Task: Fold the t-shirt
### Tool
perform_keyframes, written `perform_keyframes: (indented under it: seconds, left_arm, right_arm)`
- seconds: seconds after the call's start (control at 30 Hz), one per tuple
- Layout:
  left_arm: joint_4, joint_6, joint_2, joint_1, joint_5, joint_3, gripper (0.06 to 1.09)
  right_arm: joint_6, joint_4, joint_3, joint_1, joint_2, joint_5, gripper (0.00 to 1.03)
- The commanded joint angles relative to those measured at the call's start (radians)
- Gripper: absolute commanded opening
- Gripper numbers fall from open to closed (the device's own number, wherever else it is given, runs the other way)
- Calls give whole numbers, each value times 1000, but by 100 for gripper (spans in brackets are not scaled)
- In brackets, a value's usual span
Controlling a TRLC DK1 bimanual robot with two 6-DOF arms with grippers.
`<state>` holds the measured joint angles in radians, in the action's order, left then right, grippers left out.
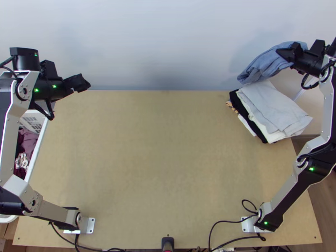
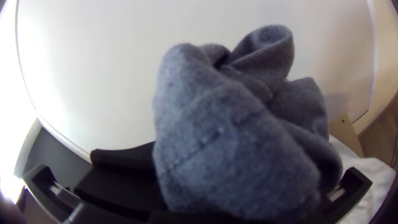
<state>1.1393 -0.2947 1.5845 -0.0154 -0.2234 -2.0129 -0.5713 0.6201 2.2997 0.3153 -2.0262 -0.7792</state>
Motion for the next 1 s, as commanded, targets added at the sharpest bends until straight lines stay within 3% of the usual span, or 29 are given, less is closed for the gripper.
perform_keyframes:
  seconds: [0.0,0.5,0.97]
  left_arm:
    - [5,5,-15,-6,4,17,105]
    - [-1,5,-14,-4,4,17,105]
    - [-1,14,-14,6,2,19,105]
  right_arm:
    - [30,-26,-25,21,-6,-20,3]
    - [145,79,-189,110,54,-20,3]
    - [243,101,-483,214,208,-19,3]
